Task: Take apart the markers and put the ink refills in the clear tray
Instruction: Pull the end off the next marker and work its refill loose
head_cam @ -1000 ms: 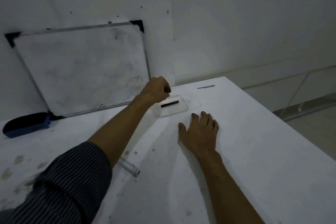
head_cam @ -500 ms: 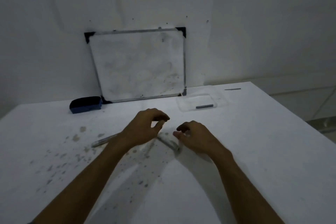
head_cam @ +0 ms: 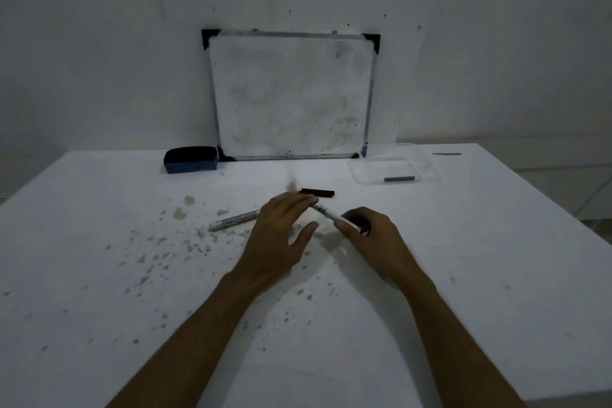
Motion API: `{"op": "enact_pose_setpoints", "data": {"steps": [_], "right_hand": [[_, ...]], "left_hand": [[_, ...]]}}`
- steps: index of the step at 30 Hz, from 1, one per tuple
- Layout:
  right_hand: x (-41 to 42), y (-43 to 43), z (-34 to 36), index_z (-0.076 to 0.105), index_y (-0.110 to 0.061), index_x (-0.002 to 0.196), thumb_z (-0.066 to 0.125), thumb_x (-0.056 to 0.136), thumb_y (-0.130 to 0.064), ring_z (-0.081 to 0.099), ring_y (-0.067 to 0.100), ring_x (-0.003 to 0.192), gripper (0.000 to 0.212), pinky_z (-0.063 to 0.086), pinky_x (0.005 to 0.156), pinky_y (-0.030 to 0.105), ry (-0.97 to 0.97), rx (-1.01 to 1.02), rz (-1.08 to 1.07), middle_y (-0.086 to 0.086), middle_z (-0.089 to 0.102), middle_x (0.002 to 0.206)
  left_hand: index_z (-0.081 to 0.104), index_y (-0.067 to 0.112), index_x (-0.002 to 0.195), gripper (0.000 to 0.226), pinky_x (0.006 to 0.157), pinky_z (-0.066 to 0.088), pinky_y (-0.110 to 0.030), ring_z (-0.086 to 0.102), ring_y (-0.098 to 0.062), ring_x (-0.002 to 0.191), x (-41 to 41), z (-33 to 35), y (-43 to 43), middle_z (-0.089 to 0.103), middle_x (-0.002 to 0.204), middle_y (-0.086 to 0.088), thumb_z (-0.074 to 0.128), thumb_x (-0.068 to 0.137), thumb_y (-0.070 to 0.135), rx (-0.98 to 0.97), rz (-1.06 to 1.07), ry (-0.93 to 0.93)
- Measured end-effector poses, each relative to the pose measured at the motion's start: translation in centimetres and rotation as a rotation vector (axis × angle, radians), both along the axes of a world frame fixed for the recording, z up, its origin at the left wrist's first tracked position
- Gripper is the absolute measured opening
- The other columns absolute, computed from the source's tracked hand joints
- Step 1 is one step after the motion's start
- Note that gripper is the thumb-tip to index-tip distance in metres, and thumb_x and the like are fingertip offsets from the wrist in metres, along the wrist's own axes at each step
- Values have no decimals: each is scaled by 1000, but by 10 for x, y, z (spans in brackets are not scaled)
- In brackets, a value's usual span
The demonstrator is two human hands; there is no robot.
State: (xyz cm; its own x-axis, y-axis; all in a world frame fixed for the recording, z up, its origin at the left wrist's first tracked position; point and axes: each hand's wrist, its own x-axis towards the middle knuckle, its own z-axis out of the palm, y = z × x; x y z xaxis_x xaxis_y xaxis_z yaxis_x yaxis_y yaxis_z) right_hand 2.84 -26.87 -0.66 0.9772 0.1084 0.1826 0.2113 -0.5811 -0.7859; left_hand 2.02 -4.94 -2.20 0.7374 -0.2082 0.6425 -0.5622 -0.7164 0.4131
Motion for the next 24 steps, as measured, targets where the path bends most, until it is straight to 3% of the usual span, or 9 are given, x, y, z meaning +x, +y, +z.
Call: {"op": "enact_pose_setpoints", "data": {"steps": [3,5,9,12,15,17,21,24], "right_hand": [[-6,2,1,74,-37,107,67,93,-53,66,-2,86,23,52,73,14,37,45,90,-21,73,97],[-8,5,3,76,-38,105,68,93,-51,68,-5,88,20,51,70,9,58,100,133,-24,75,95],[-8,21,6,80,-32,99,66,93,-53,69,-5,77,26,48,64,7,56,205,148,-20,77,86],[-7,33,3,79,-31,99,64,90,-62,69,-6,75,36,47,63,6,36,210,135,-19,77,83],[4,38,4,73,-32,106,48,91,-74,66,-7,77,51,43,60,8,-6,117,49,-15,74,89],[21,37,6,70,-31,106,42,98,-66,65,-4,77,45,41,59,12,-13,78,-14,-15,70,87],[60,39,2,71,-23,112,61,100,-37,62,6,79,21,48,68,19,-127,-127,-56,-7,67,95],[79,50,-5,72,-20,119,68,96,-31,60,13,88,26,47,84,28,-264,-262,-65,4,66,106]], "left_hand": [[72,17,132,41,116,36,-47,53,-29,138,1,6,4,72,133,-3,63,99,40,124,54,-143],[76,17,126,36,114,39,-42,59,-27,131,0,9,9,77,123,-1,63,99,39,150,-28,-169],[78,14,121,32,76,60,-34,70,-13,86,-2,15,23,80,102,-2,72,96,34,5,-196,15],[78,13,122,32,73,59,-25,69,-8,81,0,18,33,79,101,-2,72,95,30,-62,-190,52],[76,12,124,27,72,55,-17,66,-5,82,3,15,36,74,103,1,63,103,23,-108,-83,88],[74,11,121,26,67,50,-18,63,-7,78,5,9,37,75,98,-1,56,107,23,-163,60,117],[71,14,107,23,64,45,-25,58,-6,70,10,1,40,67,82,6,48,111,19,-296,179,160],[73,11,117,28,69,49,-12,63,7,79,11,3,39,69,91,6,52,108,27,-328,163,130]]}}
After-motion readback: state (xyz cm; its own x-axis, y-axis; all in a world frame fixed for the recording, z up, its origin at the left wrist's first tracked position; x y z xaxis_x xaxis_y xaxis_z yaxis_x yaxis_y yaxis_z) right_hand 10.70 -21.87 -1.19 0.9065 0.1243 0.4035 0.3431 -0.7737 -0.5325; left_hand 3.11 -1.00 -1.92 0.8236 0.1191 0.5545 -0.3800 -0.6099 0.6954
